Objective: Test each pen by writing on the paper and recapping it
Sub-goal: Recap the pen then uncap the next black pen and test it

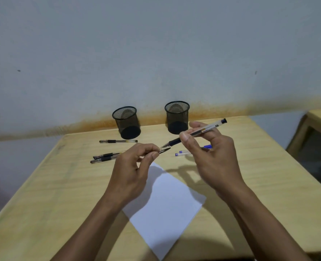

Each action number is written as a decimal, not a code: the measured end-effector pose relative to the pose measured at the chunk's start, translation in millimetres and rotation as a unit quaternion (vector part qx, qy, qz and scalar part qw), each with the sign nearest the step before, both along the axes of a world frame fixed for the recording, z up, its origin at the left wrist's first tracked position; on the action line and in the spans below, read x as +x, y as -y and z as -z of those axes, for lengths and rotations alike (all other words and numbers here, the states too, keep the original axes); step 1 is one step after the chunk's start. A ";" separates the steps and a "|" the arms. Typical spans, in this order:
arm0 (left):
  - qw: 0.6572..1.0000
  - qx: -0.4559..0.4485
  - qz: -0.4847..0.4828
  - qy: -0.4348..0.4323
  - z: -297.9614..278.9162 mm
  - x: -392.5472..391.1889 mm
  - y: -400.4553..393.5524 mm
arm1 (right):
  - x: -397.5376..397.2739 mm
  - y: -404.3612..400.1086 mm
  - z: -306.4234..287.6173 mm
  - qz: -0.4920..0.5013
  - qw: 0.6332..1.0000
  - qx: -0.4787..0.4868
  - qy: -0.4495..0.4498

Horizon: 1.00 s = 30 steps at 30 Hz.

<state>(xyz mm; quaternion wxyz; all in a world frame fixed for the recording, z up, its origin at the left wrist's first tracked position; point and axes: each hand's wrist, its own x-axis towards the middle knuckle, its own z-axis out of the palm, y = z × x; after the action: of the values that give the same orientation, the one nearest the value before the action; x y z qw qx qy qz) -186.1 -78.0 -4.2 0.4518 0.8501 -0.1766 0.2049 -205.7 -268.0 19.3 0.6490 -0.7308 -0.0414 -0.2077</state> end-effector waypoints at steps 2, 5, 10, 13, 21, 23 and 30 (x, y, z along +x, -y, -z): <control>1.000 -0.006 0.001 0.001 -1.1 -3.0 -5.7 | -0.9 -7.7 0.3 -0.007 1.000 -0.008 0.001; 1.000 -0.013 0.003 0.012 -3.6 -6.2 -14.3 | -0.9 -19.6 1.2 -0.017 1.000 -0.015 0.001; 0.999 -0.040 0.000 0.028 -7.5 -14.2 -25.1 | -1.8 -36.2 -3.1 -0.046 0.999 -0.003 0.001; 0.998 -0.041 -0.012 0.053 -11.9 -18.7 -29.9 | -2.0 -44.5 -2.3 -0.050 0.999 0.005 0.022; 0.994 0.041 -0.028 0.098 -15.1 -16.6 -60.3 | 8.0 -53.4 5.0 -0.098 0.995 0.026 0.009; 0.990 0.096 -0.037 0.097 -14.5 -10.4 -75.4 | 11.3 -46.9 -1.7 -0.085 0.995 0.041 0.019; 0.976 0.187 -0.040 0.106 -13.1 12.0 -95.3 | 37.7 -55.9 1.0 -0.030 0.912 -0.382 0.146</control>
<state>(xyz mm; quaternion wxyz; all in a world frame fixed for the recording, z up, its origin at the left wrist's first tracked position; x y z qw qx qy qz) -174.1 17.3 8.8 0.2552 0.8994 -0.2242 0.2750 -168.0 -212.1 18.3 0.3133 -0.8825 -0.2341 -0.2611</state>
